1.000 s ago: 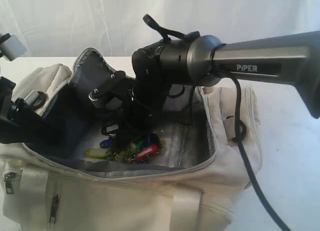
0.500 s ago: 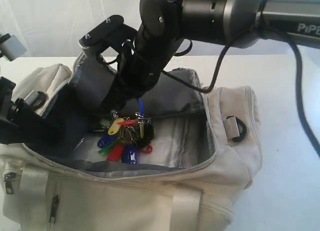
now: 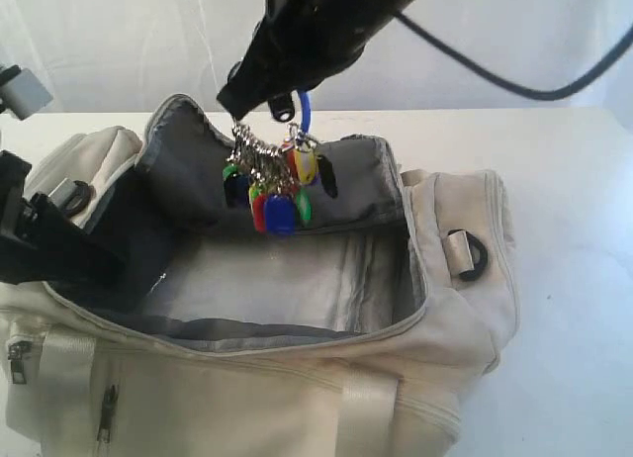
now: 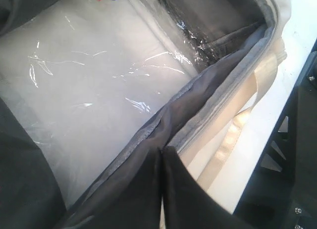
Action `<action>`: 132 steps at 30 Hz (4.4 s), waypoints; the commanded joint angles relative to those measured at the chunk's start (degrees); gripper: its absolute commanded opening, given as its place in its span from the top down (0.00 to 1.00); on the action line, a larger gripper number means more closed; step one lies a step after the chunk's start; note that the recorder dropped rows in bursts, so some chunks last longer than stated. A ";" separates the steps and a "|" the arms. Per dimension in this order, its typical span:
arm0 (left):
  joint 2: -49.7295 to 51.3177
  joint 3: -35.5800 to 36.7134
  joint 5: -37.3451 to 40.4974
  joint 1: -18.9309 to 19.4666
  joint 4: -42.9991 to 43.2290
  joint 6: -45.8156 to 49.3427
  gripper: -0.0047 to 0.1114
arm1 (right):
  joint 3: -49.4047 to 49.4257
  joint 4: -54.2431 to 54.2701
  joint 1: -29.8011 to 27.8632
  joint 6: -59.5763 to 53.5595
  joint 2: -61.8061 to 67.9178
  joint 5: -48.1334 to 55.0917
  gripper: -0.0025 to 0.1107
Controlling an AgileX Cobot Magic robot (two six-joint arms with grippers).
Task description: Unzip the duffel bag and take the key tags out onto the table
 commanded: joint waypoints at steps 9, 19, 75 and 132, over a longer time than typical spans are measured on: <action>-0.60 0.46 1.95 0.18 -1.25 0.39 0.96 | -0.26 -13.34 -0.27 8.05 -15.70 14.59 0.98; -0.60 0.46 2.06 0.18 -1.25 0.39 0.96 | 1.15 -24.22 -0.27 14.86 -23.09 22.74 0.98; -5.90 0.46 2.83 0.18 -1.72 0.42 0.96 | 49.39 10.62 -30.15 15.84 -27.11 -7.56 0.49; -44.98 0.35 -7.09 1.02 12.97 -23.60 0.96 | 47.59 11.27 -30.15 11.71 -64.38 -1.44 0.98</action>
